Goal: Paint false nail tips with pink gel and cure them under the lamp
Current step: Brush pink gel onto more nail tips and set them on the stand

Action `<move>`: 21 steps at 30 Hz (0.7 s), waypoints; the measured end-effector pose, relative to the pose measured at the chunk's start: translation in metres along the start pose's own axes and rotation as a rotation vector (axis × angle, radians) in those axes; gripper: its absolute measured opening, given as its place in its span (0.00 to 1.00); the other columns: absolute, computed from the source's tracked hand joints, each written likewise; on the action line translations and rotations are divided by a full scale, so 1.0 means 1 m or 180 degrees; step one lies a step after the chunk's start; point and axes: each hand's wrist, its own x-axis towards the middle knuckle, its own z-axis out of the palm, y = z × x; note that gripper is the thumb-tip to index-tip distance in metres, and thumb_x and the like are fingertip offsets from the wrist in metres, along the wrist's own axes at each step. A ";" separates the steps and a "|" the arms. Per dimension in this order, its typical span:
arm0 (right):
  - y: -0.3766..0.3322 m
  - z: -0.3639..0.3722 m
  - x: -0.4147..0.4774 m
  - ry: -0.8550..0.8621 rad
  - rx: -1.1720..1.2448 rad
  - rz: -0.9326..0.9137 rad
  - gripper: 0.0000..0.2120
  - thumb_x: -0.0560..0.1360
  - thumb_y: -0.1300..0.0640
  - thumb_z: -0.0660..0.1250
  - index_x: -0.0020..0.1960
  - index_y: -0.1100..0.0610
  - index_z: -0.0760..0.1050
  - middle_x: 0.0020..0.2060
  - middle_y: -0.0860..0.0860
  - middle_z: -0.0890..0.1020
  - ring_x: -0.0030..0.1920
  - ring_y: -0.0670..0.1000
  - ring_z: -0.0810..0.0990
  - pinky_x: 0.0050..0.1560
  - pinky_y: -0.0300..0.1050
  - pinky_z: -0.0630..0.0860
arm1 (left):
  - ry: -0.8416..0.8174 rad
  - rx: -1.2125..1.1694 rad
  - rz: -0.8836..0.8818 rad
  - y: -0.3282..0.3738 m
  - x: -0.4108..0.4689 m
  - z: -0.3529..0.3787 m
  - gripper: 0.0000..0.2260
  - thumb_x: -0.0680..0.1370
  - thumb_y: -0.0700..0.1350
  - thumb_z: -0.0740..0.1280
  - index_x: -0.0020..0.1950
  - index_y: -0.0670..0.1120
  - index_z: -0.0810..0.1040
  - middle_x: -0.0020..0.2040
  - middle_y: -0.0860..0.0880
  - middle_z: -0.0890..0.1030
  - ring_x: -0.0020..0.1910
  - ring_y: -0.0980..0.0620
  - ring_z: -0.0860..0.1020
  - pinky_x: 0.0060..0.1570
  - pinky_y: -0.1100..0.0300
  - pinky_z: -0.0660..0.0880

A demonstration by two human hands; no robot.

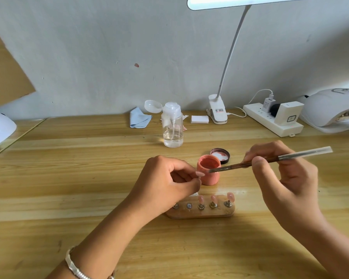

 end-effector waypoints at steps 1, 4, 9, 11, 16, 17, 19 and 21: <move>0.000 0.000 0.000 -0.0010 0.0009 -0.0003 0.08 0.76 0.57 0.61 0.42 0.56 0.78 0.39 0.52 0.82 0.42 0.47 0.79 0.49 0.34 0.72 | 0.0006 0.0010 -0.0003 0.000 0.000 0.000 0.09 0.70 0.38 0.77 0.40 0.53 0.87 0.34 0.54 0.85 0.33 0.60 0.82 0.34 0.68 0.76; 0.000 0.002 -0.002 -0.0154 0.0056 -0.0040 0.09 0.77 0.56 0.61 0.44 0.58 0.79 0.41 0.54 0.82 0.44 0.48 0.80 0.50 0.35 0.72 | 0.0014 0.0032 -0.0009 0.000 0.000 0.000 0.09 0.69 0.38 0.77 0.38 0.52 0.86 0.33 0.55 0.85 0.31 0.61 0.81 0.33 0.69 0.75; 0.001 0.002 -0.001 -0.0153 0.0194 0.0102 0.09 0.76 0.56 0.62 0.42 0.58 0.79 0.40 0.53 0.82 0.43 0.50 0.80 0.50 0.37 0.73 | 0.0005 0.0008 -0.0039 -0.001 0.000 0.000 0.07 0.70 0.38 0.77 0.39 0.50 0.86 0.34 0.54 0.85 0.31 0.60 0.81 0.33 0.68 0.75; 0.002 0.001 0.001 -0.0043 0.0268 0.0180 0.10 0.75 0.56 0.61 0.41 0.58 0.78 0.38 0.51 0.81 0.42 0.51 0.80 0.48 0.41 0.74 | 0.0016 0.0002 -0.0055 -0.002 0.001 0.001 0.06 0.70 0.38 0.77 0.40 0.49 0.87 0.34 0.53 0.85 0.31 0.60 0.81 0.33 0.67 0.76; 0.001 0.002 0.001 -0.0064 0.0323 0.0270 0.11 0.76 0.54 0.62 0.42 0.59 0.79 0.39 0.49 0.82 0.42 0.50 0.80 0.48 0.37 0.73 | -0.0016 0.0032 -0.0095 -0.002 0.000 0.001 0.05 0.69 0.38 0.77 0.40 0.48 0.87 0.35 0.53 0.85 0.33 0.59 0.82 0.35 0.66 0.77; 0.001 0.003 0.001 -0.0119 0.0319 0.0265 0.11 0.77 0.54 0.62 0.43 0.59 0.80 0.39 0.51 0.82 0.43 0.52 0.80 0.49 0.38 0.73 | -0.0021 0.0032 -0.0097 -0.002 0.000 0.001 0.06 0.69 0.38 0.77 0.40 0.48 0.87 0.34 0.53 0.85 0.33 0.59 0.82 0.34 0.67 0.77; 0.001 0.003 0.000 -0.0181 0.0298 0.0246 0.11 0.76 0.54 0.62 0.43 0.58 0.80 0.40 0.52 0.82 0.43 0.53 0.80 0.49 0.38 0.73 | -0.0011 0.0050 -0.0093 -0.001 0.000 0.001 0.06 0.69 0.38 0.77 0.39 0.48 0.86 0.34 0.53 0.85 0.32 0.59 0.82 0.34 0.68 0.76; 0.001 0.003 0.001 -0.0101 0.0273 0.0263 0.10 0.75 0.55 0.62 0.41 0.58 0.79 0.38 0.50 0.82 0.42 0.52 0.80 0.48 0.38 0.73 | 0.0012 0.0063 -0.0085 0.000 0.000 0.001 0.05 0.69 0.38 0.77 0.39 0.48 0.87 0.34 0.53 0.85 0.32 0.59 0.81 0.34 0.66 0.77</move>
